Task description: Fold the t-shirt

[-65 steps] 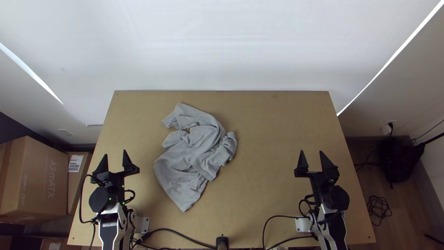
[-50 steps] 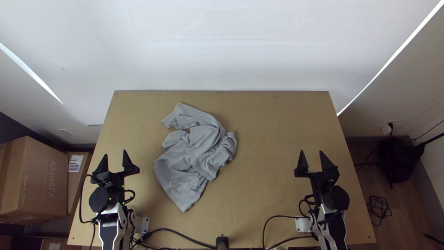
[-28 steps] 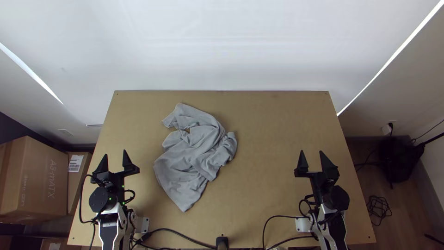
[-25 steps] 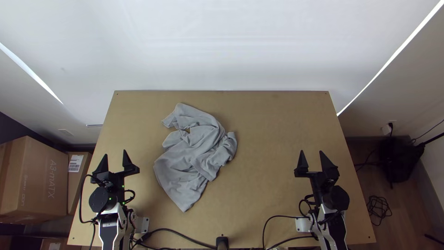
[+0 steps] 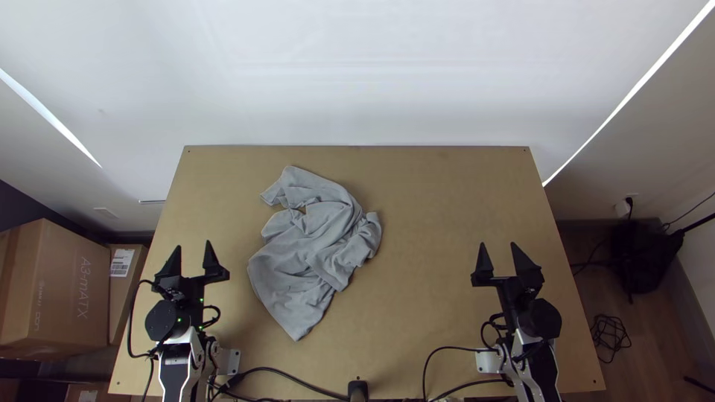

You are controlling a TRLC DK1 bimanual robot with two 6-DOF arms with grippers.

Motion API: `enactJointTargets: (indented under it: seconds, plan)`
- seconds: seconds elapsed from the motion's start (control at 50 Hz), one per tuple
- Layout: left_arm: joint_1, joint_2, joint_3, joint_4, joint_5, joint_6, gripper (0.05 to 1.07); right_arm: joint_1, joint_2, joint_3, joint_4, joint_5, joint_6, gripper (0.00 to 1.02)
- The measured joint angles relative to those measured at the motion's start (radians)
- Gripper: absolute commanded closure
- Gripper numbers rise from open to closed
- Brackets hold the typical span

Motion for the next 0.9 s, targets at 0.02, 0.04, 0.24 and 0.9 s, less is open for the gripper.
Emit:
enactJointTargets:
  seconds: [0.02, 0.04, 0.24, 0.9]
  plan:
    - [-0.002, 0.0, 0.0, 0.0, 0.0, 0.0, 0.1, 0.005, 0.0, 0.0, 0.0, 0.0, -0.004, 0.05]
    - [-0.002, 0.0, 0.0, -0.001, 0.002, 0.0, 0.1, 0.01, 0.0, 0.0, 0.0, -0.001, -0.006, 0.05]
    - [-0.023, 0.0, 0.018, -0.051, 0.026, 0.008, 0.1, 0.074, 0.015, 0.027, -0.037, -0.011, -0.051, 0.05]
    - [-0.155, 0.858, 0.982, -0.764, 0.026, -0.051, 0.1, 0.28, 1.183, 1.091, -0.381, -0.176, 0.06, 0.05]
